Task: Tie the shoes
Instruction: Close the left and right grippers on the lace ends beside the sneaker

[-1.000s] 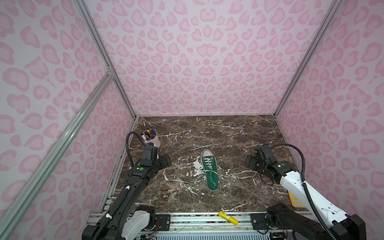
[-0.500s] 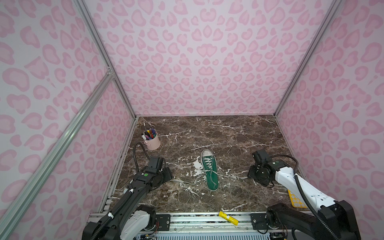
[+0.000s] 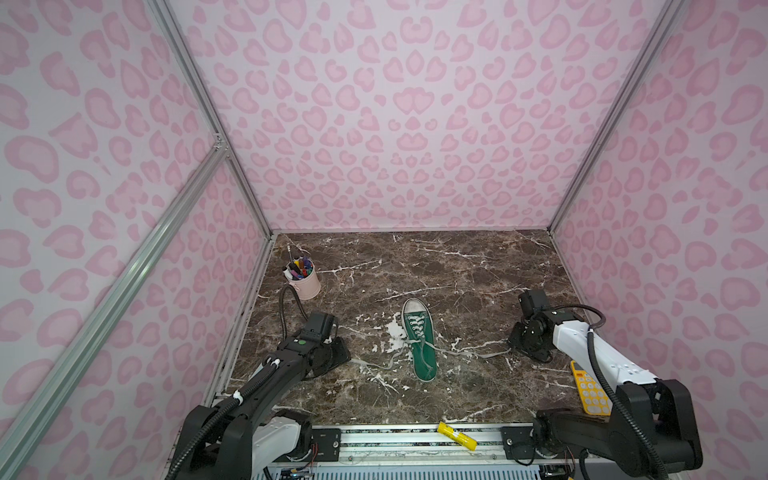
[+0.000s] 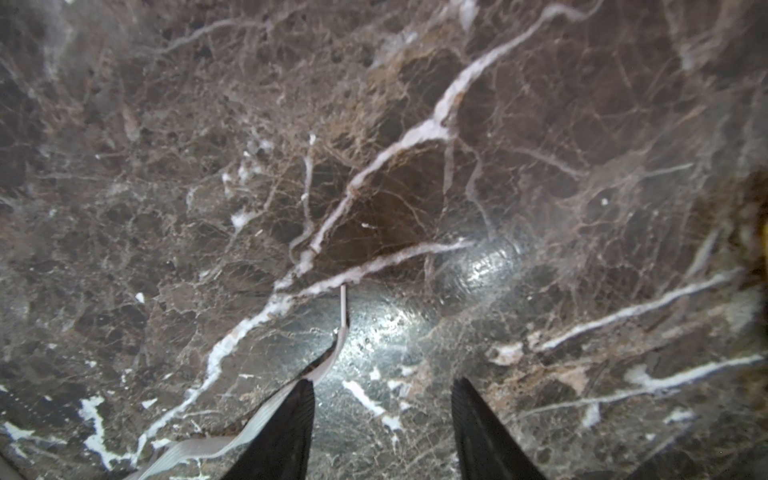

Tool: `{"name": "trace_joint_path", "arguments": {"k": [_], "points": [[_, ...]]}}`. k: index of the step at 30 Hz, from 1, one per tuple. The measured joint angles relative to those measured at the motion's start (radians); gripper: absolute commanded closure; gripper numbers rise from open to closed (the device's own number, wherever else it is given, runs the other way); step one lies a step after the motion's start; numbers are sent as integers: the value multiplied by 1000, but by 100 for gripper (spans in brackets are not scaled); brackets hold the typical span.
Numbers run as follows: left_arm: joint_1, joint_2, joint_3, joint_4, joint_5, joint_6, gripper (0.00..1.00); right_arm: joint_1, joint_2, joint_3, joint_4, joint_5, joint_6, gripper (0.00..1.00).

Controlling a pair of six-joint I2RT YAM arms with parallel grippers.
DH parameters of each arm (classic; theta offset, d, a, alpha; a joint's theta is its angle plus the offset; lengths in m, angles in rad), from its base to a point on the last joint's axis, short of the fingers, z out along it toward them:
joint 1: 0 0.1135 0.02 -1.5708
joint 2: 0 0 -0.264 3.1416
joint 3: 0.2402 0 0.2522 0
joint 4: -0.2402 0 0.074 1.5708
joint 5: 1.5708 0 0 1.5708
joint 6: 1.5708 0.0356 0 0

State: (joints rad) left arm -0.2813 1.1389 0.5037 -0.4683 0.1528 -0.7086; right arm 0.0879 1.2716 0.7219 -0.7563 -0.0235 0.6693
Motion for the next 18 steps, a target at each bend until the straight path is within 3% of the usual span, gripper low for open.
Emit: {"name": "trace_joint_path", "arguments": {"k": [11,12,18], "points": [[-42,128,54,29,23,4,62,-10,35,0,26,-22,-34,47],[-47,138,60,32,23,4,67,-10,37,0,26,-22,-35,47],[-105,202,111,14,-8,7,76,-10,39,-2,27,-20,-38,47]]}}
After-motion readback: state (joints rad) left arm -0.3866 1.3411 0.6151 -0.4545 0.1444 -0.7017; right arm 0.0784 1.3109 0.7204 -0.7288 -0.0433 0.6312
